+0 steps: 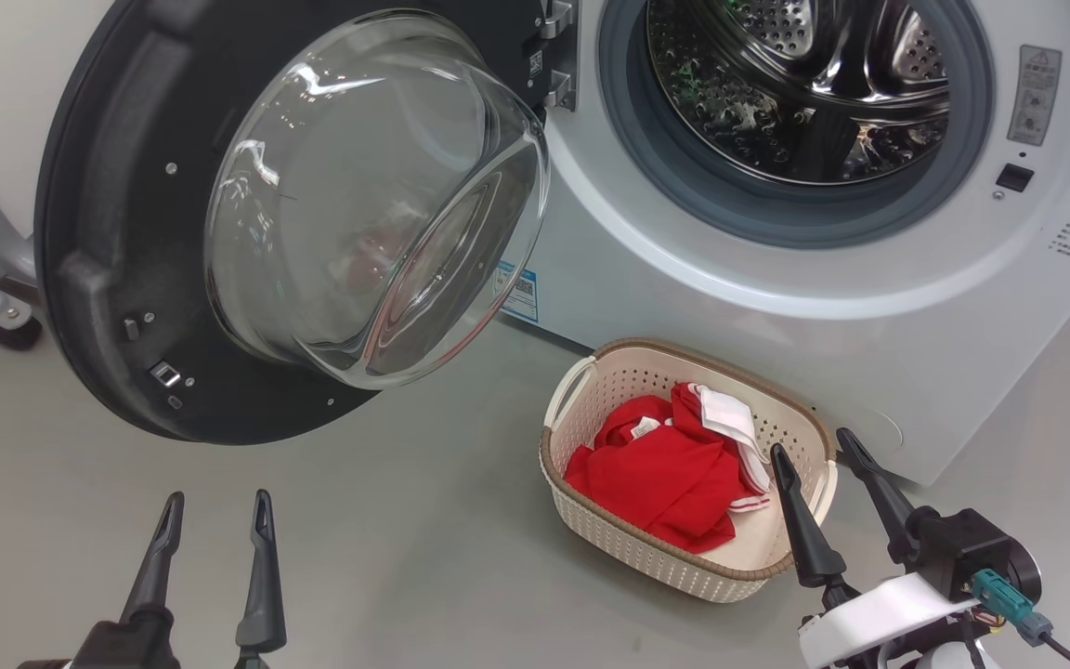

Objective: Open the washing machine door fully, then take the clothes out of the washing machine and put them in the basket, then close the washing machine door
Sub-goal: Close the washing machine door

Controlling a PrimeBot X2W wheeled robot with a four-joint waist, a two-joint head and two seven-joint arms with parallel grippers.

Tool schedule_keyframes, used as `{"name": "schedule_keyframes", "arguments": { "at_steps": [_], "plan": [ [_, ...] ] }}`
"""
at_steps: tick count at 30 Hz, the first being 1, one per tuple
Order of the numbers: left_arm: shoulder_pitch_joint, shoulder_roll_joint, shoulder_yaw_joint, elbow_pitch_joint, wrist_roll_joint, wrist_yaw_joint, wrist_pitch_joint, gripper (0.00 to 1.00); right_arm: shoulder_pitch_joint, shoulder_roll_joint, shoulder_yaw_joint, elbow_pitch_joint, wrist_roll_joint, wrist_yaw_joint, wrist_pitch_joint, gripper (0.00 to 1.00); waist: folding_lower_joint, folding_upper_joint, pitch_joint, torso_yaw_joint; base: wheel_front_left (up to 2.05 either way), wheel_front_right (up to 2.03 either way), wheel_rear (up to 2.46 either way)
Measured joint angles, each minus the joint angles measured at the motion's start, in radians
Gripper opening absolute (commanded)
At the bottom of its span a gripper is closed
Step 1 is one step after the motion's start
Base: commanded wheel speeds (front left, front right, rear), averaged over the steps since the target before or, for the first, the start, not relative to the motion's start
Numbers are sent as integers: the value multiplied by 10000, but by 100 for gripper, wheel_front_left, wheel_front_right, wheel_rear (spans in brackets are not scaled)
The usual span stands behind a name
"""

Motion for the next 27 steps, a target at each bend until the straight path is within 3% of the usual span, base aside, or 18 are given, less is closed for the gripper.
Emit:
{"name": "schedule_keyframes", "arguments": {
  "at_steps": [17, 18, 21, 27],
  "plan": [
    [0, 0, 35, -21, -73, 4, 0, 100, -2, 8, 6, 42, -2, -2, 0, 100, 0, 0, -22, 130, 0, 0, 0],
    [0, 0, 35, -21, -77, 10, 0, 95, -2, 8, 8, 42, -2, -2, 0, 100, 0, 0, -26, 130, 0, 0, 0],
    [0, 0, 27, -21, -115, 19, 0, 0, -2, 10, 23, 50, -2, -2, 0, 100, 0, 0, -34, 129, 0, 0, 0],
    [0, 0, 6, -61, -372, -12, 0, 0, -3, 12, 44, 54, -2, 2, 0, 100, 0, 0, -41, 131, 0, 0, 0]
  ]
}}
